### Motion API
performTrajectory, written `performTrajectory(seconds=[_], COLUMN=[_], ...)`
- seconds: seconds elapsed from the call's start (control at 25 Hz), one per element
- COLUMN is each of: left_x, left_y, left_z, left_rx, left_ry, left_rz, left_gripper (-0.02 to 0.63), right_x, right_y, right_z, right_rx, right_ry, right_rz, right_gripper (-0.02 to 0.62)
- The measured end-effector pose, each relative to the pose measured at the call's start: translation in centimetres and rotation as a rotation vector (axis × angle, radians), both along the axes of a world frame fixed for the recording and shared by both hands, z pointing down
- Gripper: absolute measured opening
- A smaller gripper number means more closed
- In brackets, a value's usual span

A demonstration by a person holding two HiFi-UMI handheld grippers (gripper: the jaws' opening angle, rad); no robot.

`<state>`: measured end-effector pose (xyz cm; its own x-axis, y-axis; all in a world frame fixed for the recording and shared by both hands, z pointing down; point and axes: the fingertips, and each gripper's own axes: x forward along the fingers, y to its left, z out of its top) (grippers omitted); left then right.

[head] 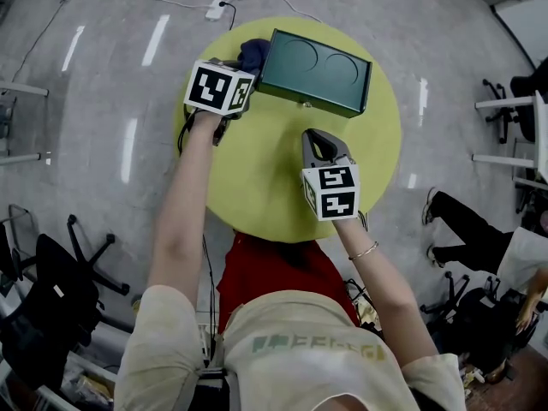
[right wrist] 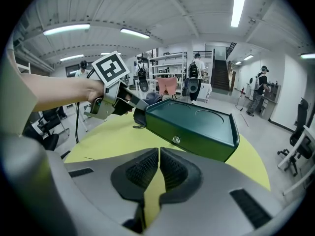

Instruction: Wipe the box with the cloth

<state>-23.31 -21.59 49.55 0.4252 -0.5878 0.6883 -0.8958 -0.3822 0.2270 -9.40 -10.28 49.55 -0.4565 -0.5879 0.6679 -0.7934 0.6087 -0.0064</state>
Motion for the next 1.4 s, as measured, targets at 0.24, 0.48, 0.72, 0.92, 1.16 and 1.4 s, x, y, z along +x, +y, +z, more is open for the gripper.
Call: performTrajectory(seconds=[0.24,0.48,0.72,0.92,1.16,1.4], left_x=[0.1,0.9,2.1,7.3,16.6,25.8], left_y=[3.1,5.9,9.9,12.5,7.9,0.9], left_z=[-0.3,-0.3,-0.7,-2.0,-7.3,-11.1], left_rx=[-0.003,-0.005,-0.029,-0.013,0.097,0.18], left_ry=[-0.018,-0.042,-0.082,-0.116,-0.174,-0.228], left_rz=[-0.018,-0.03,-0.032,0.114,0.317,0.496], left_gripper=[0.092,0.092,0.092,0.092,0.092,0.092], right_x=[0.5,2.0,3.5,6.0,11.6,15.9], right_y=[2.3,4.2,6.2,7.2,6.8,5.3], right_z=[-0.5,-0.5,-1.1,-1.5,-2.2,-1.9], right_rx=[0.01,0.012,0.024,0.041,0.057,0.051], right_ry=[-0.006,-0.017,-0.021,-0.046,-0.062,-0.063], right_rz=[-0.011,-0.005,0.006,0.058,0.167,0.259], right_gripper=[0.04,0.039,0.039,0.04,0.038,0.04])
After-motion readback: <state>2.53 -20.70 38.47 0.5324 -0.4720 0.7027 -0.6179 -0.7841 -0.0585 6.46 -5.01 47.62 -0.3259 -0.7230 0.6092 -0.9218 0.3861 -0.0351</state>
